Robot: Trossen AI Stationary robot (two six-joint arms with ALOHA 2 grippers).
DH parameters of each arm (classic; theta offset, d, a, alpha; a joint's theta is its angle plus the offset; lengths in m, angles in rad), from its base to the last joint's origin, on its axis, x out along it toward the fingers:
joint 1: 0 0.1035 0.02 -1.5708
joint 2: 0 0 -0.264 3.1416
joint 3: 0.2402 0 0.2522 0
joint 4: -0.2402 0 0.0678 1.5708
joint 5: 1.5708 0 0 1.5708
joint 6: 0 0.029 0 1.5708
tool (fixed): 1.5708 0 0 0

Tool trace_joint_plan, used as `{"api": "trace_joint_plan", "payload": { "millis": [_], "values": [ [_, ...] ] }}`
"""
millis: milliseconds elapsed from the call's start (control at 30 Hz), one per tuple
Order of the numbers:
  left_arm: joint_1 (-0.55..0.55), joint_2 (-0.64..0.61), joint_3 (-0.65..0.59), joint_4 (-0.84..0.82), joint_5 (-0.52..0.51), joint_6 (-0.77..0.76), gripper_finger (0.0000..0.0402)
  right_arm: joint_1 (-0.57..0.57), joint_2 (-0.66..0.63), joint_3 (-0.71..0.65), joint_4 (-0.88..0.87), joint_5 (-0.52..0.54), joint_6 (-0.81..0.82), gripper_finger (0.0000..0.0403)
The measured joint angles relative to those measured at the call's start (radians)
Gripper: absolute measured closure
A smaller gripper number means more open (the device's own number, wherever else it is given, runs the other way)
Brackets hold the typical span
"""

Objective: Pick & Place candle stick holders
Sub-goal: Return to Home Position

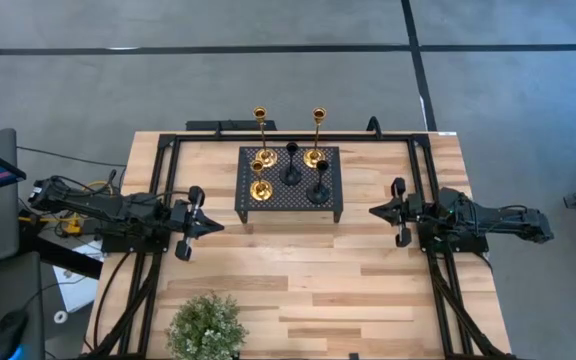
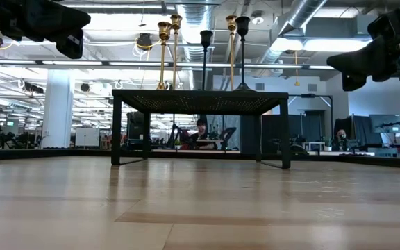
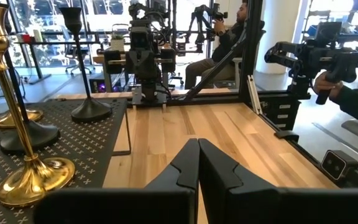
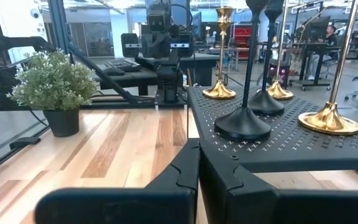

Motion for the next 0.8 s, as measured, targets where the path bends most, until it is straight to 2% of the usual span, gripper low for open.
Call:
{"api": "trace_joint_plan", "payload": {
  "millis": [500,700,800],
  "values": [
    [0.000,-0.030,0.000,0.005,-0.072,0.066,0.0398,0.001,0.000,0.000,-0.001,0.000,0.011,0.0403],
    [0.000,-0.130,0.000,-0.015,-0.099,0.088,0.0398,0.001,0.000,0.000,-0.001,0.000,0.010,0.0403],
    [0.000,-0.206,0.000,-0.096,-0.095,0.085,0.0398,0.001,0.000,0.000,-0.002,0.000,0.008,0.0403]
  ]
}}
